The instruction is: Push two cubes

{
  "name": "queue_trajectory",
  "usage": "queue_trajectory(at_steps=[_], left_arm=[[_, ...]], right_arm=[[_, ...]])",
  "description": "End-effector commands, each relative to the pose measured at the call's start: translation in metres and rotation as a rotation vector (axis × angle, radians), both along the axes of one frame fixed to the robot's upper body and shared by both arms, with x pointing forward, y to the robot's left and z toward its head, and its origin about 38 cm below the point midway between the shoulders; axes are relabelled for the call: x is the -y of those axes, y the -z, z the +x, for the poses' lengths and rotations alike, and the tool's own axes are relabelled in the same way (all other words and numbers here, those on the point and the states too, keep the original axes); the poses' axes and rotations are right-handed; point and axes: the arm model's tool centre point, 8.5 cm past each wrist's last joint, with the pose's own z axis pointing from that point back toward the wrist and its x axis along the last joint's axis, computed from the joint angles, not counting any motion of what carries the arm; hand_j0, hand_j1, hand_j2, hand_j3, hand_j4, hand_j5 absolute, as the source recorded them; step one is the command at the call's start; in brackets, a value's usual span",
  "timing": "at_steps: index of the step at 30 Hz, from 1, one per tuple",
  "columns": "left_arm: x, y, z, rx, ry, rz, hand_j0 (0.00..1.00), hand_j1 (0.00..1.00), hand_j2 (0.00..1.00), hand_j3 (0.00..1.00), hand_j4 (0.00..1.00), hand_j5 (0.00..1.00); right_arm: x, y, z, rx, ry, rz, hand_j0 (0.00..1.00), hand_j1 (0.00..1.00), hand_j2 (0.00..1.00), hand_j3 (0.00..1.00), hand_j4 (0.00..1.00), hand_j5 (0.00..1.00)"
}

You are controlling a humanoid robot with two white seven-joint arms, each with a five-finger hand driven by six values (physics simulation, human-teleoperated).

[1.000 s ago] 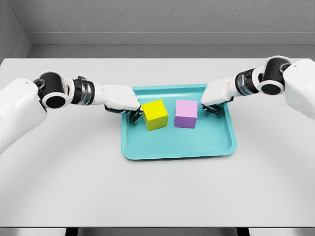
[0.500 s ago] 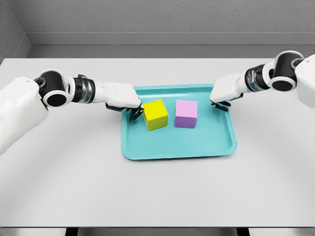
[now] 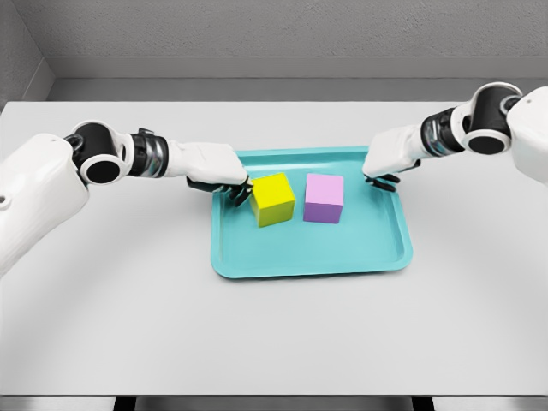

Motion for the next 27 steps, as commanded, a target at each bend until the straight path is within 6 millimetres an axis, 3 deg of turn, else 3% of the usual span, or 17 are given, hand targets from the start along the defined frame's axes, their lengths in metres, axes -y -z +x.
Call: queue_trajectory(at_steps=[1, 9, 27], left_arm=[[0.0, -0.002, 0.001, 0.0, -0.005, -0.01, 0.36, 0.36, 0.36, 0.36, 0.36, 0.36], [-0.004, 0.001, 0.007, -0.012, -0.034, -0.016, 0.36, 0.36, 0.36, 0.36, 0.36, 0.36], [0.004, 0.001, 0.011, -0.021, -0.045, -0.045, 0.36, 0.36, 0.36, 0.36, 0.36, 0.36]], right_arm=[[-0.002, 0.001, 0.0, -0.002, -0.002, 0.0, 0.2, 0.2, 0.2, 0.2, 0.2, 0.2], [-0.022, 0.009, -0.002, -0.018, -0.046, -0.018, 0.2, 0.2, 0.2, 0.2, 0.2, 0.2], [-0.023, 0.014, -0.005, -0.028, -0.056, -0.029, 0.2, 0.2, 0.2, 0.2, 0.2, 0.2]])
